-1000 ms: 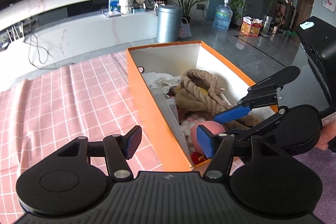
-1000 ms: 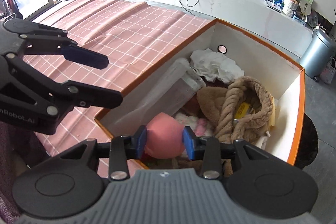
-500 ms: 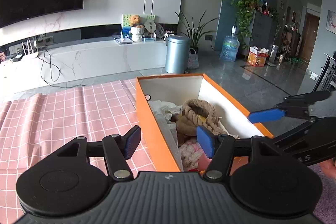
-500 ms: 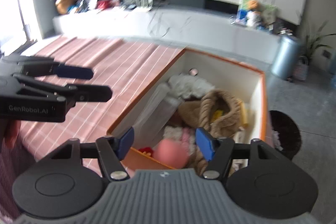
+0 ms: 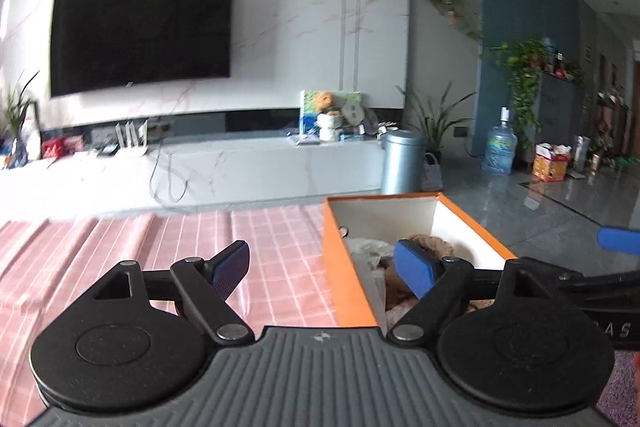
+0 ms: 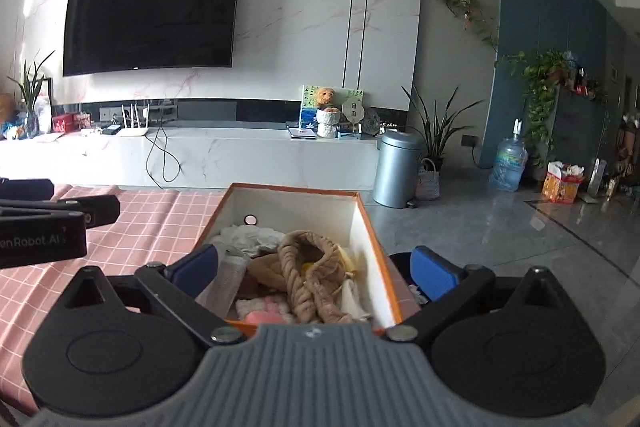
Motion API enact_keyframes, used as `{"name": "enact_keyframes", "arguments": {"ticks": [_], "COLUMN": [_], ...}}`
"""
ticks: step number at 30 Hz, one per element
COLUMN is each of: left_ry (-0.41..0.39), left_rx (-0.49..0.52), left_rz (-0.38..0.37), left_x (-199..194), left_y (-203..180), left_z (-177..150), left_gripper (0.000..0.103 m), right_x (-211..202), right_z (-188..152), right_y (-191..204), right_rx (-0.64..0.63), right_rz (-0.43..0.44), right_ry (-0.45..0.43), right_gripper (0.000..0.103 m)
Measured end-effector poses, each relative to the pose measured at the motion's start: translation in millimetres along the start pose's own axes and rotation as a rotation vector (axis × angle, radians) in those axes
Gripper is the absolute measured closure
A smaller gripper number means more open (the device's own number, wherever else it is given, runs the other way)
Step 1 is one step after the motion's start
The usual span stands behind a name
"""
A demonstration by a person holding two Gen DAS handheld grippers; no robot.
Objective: Organize soft objects
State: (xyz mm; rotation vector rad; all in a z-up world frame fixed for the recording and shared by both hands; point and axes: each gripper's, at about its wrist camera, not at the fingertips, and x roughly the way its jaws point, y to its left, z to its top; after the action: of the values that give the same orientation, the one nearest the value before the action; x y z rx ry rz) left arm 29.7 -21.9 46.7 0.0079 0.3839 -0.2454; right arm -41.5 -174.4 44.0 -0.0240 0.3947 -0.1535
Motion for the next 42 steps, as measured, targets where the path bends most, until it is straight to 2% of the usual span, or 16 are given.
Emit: {"name": "enact_keyframes", "arguments": {"ticks": [8, 19, 42], "left_ry": [0.112, 0.174, 0.187], "left_rx": [-0.047, -0.041, -0.026], "left_rz": [0.075, 0.119, 0.116], "left_x": [11, 11, 13], "left_y": [15, 12, 10], "left_z": [-29, -57, -59], "left_gripper": [0.006, 0.006, 0.006], "right_x": [7, 19, 22], "right_z": [-34, -52, -53], "right_y": [10, 6, 11], "right_rx": [-0.004, 0.058, 0.02], "right_rz": [0.006, 0.004, 0.013], "right_ry": [0.053, 0.094, 0.108], "right_gripper": [0.003, 0.003, 0.003]}}
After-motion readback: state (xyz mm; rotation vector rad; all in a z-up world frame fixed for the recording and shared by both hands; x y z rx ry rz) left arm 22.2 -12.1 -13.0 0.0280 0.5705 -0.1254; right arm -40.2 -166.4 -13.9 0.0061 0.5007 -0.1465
